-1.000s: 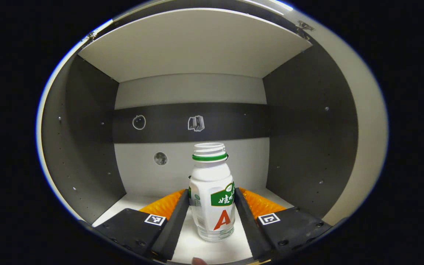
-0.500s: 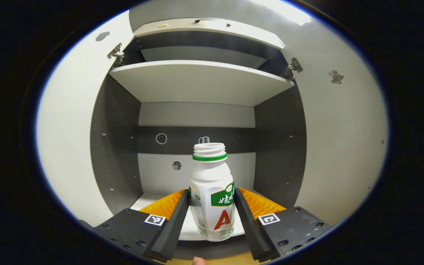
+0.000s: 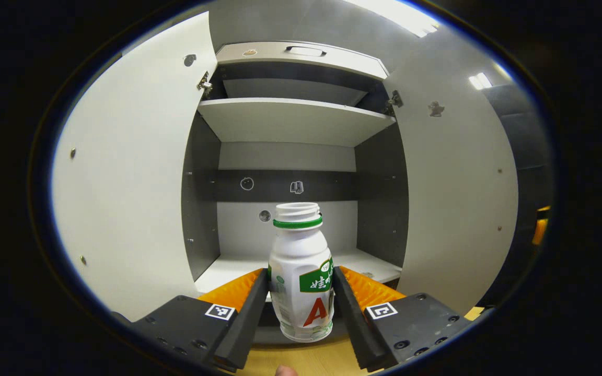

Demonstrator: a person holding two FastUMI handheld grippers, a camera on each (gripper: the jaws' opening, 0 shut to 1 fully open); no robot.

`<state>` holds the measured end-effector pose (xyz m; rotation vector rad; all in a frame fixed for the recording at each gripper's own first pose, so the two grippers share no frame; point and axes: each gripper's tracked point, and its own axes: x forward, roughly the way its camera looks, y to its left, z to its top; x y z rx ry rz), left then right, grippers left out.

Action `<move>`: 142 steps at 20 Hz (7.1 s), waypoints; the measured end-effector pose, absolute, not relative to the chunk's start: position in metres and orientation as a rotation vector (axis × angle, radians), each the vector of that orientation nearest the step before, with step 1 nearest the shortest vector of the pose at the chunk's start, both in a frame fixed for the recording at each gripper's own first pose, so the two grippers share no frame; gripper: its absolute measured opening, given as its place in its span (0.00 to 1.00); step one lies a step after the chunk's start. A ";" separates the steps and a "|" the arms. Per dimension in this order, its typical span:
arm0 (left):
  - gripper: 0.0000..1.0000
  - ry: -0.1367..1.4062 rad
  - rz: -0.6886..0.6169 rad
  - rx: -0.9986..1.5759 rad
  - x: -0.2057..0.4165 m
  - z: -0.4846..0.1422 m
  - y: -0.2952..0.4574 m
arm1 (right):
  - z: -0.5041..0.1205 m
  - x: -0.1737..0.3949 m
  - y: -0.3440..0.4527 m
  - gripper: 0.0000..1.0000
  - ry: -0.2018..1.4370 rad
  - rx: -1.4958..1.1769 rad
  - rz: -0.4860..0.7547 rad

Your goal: Grasp the bottle in the cabinet with the left hand and place it on the coaster, then close the right door with the right hand and the left door with the left hand.

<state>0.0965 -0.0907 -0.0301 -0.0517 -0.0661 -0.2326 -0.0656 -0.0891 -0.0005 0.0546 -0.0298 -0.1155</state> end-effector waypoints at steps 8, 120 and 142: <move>0.76 -0.045 -0.271 -0.080 0.025 -0.118 -0.093 | 0.007 -0.060 -0.086 0.98 -0.058 0.012 -0.151; 0.95 0.119 0.349 -0.067 -0.059 -0.051 0.148 | -0.013 0.098 -0.016 0.98 0.047 0.191 0.232; 0.92 0.041 0.226 -0.050 0.022 -0.016 0.210 | 0.003 -0.039 -0.091 0.98 0.028 0.173 -0.024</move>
